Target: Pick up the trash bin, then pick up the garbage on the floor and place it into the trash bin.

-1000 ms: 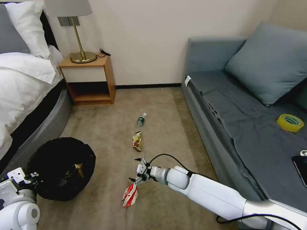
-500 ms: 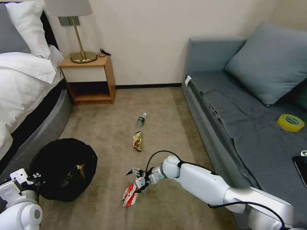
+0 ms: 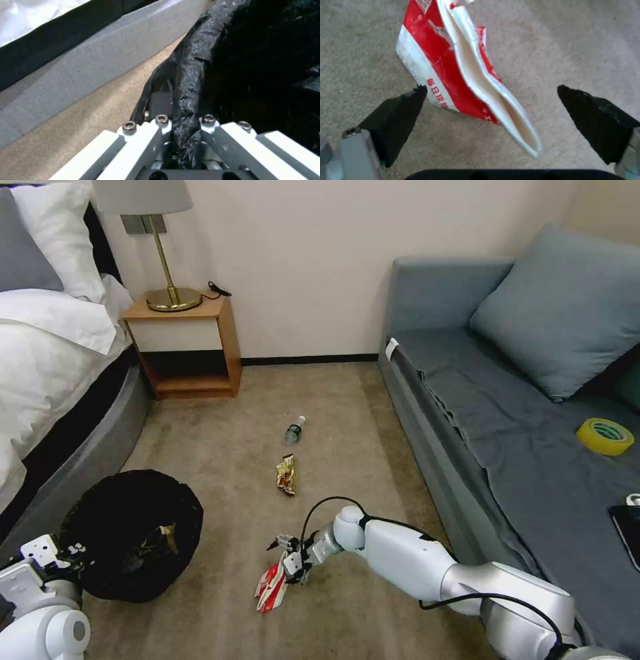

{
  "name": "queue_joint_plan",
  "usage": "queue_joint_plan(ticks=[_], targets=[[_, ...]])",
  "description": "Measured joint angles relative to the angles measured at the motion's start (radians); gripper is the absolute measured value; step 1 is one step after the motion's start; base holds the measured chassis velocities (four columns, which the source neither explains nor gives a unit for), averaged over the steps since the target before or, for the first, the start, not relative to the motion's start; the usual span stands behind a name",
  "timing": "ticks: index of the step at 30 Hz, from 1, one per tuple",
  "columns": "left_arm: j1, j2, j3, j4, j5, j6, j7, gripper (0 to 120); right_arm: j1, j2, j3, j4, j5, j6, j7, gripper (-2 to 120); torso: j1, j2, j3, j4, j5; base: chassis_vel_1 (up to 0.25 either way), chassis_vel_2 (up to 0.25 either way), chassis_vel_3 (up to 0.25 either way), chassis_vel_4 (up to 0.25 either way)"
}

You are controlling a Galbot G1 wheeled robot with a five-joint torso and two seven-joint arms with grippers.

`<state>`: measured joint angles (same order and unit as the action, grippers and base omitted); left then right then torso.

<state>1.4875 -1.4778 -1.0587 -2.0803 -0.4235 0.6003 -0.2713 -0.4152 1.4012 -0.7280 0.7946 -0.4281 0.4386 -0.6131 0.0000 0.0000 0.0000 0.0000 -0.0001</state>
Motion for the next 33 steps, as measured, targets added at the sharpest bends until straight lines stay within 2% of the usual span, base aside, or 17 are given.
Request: queue_joint_plan(ticks=[5,8,9,12,14,17,18,21,23,28,33], targets=[[0.003,0.0,-0.001,0.0,-0.001,-0.003,0.0,2,-0.006,0.018,-0.001,-0.027,-0.001,0.001,0.014,87,0.0,0.0,0.0,0.0,0.0,0.0,0.0,0.0,0.0],[0.006,0.0,-0.004,-0.002,-0.003,-0.005,0.0,2,-0.012,0.026,-0.001,-0.04,-0.001,0.001,0.016,76,0.0,0.0,0.0,0.0001,0.0,0.0,0.0,0.0,0.0],[0.006,0.0,-0.004,-0.002,-0.003,-0.005,0.0,2,-0.012,0.026,-0.001,-0.04,-0.001,0.001,0.016,76,0.0,0.0,0.0,0.0001,0.0,0.0,0.0,0.0,0.0],[0.011,0.002,-0.008,-0.005,-0.005,-0.009,0.001,2,-0.022,0.028,0.001,-0.045,0.002,0.001,0.024,59,0.0,0.0,0.0,0.0,0.0001,0.0,0.0,0.0,0.0],[0.013,0.002,-0.008,-0.006,-0.005,-0.009,0.001,2,-0.024,0.028,0.001,-0.046,0.002,0.001,0.027,56,0.0,0.0,0.0,0.0001,0.0001,0.0,0.0,0.0,0.0],[0.016,-0.001,-0.008,-0.009,-0.005,-0.011,0.001,2,-0.031,0.026,0.003,-0.046,0.003,0.0,0.036,42,0.0,0.0,0.0,0.0,0.0001,0.0,0.0,0.0,0.0],[0.016,-0.001,-0.008,-0.009,-0.005,-0.011,0.001,2,-0.031,0.026,0.003,-0.046,0.003,0.0,0.036,42,0.0,0.0,0.0,0.0,0.0001,0.0,0.0,0.0,0.0],[0.018,-0.004,-0.007,-0.011,-0.004,-0.012,0.001,2,-0.038,0.02,0.005,-0.042,0.005,0.001,0.038,27,0.0,0.0,0.0,0.0001,0.0,0.0,0.0,0.0,0.0],[0.018,-0.004,-0.007,-0.011,-0.004,-0.012,0.001,2,-0.039,0.019,0.006,-0.039,0.007,0.001,0.038,23,0.0,0.0,0.0,0.0,0.0,0.0,0.0,0.0,0.0],[0.019,-0.005,-0.005,-0.013,-0.004,-0.012,0.001,2,-0.041,0.008,0.011,-0.018,0.034,-0.001,0.042,1,0.0,0.0,0.0,0.0001,0.0001,0.0,0.0,0.0,0.0],[0.02,-0.004,-0.005,-0.013,-0.004,-0.014,0.001,2,-0.044,-0.009,0.014,0.022,0.086,-0.024,0.052,0,0.0,0.0,0.0,0.0001,0.0001,0.0,0.0,0.0,0.0]])
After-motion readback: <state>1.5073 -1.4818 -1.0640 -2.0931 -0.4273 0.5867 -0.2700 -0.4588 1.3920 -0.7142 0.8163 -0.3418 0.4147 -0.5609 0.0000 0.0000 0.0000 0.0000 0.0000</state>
